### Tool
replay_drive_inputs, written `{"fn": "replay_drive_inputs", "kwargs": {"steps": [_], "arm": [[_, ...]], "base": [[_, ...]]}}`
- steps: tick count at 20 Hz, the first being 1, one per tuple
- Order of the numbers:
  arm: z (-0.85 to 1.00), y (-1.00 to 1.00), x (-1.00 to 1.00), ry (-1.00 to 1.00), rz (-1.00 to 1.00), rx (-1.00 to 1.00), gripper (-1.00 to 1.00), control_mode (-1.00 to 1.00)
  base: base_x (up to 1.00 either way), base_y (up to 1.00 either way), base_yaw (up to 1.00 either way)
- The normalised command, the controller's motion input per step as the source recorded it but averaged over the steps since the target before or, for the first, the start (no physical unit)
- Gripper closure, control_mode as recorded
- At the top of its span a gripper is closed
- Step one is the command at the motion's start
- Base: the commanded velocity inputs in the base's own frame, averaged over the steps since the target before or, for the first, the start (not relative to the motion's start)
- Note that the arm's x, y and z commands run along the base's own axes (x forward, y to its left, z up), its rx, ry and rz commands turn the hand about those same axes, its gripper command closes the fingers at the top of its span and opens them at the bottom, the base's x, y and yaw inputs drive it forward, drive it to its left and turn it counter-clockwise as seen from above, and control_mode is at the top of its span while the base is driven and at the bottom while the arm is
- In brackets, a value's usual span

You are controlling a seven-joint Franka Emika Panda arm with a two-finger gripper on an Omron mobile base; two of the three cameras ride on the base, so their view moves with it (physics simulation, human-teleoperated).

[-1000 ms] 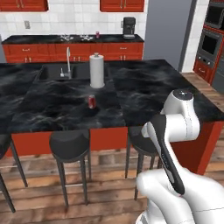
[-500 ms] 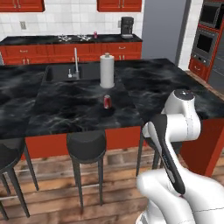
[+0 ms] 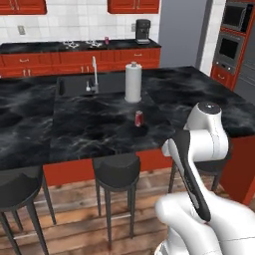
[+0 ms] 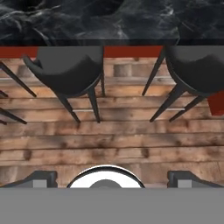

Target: Four empty soda cans are scattered around the kitchen. Gather all the cans and cluster them next to the stove for recycling.

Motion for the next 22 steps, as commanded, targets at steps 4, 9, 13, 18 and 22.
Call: {"fn": "replay_drive_inputs", "kwargs": {"steps": [4, 9, 13, 18, 22], "arm": [[0.00, 0.00, 0.00, 0.00, 0.00, 0.00, -1.00, 1.00], [0.00, 0.00, 0.00, 0.00, 0.00, 0.00, -1.00, 1.00], [0.00, 0.00, 0.00, 0.00, 0.00, 0.00, -1.00, 1.00], [0.00, 0.00, 0.00, 0.00, 0.00, 0.00, -1.00, 1.00], [0.00, 0.00, 0.00, 0.00, 0.00, 0.00, -1.00, 1.00]], "base": [[0.54, 0.41, -0.11], [0.61, 0.23, -0.09], [0.61, 0.07, -0.05], [0.43, 0.04, 0.00], [0.46, 0.02, 0.00]]}}
